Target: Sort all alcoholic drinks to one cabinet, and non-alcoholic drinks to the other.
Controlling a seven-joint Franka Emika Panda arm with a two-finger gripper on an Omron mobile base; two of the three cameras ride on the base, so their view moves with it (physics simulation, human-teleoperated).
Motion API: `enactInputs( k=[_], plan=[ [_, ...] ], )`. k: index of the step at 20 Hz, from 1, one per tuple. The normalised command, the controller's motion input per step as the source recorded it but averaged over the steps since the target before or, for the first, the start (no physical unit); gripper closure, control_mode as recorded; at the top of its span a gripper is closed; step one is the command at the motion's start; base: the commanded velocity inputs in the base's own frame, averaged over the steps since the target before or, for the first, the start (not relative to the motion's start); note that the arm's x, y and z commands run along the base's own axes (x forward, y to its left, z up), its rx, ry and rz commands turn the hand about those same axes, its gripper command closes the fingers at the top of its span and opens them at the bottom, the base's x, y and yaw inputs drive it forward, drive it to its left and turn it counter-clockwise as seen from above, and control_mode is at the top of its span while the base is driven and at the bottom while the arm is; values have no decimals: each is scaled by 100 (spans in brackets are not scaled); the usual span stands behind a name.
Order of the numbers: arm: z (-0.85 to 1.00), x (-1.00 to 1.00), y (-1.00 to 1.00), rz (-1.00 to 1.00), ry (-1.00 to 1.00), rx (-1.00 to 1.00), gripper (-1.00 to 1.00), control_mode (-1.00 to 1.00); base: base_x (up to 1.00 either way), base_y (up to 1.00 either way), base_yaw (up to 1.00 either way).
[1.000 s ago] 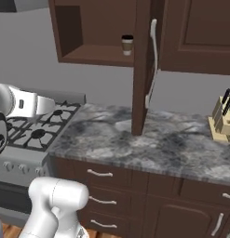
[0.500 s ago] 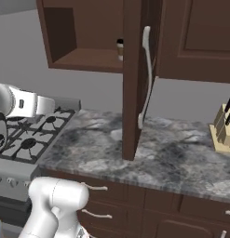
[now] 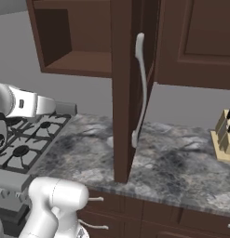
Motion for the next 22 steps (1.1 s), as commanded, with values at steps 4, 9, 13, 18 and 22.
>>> enactInputs(
  k=[4,9,13,18,22],
  plan=[
    [0,0,0,0,0,0,100,100,40,-12,0],
    [0,0,0,0,0,0,100,100,41,-12,0],
    [0,0,0,0,0,0,100,100,41,-12,0],
    [0,0,0,0,0,0,100,100,12,-2,0],
    [0,0,0,0,0,0,100,100,0,0,0]
  ],
)
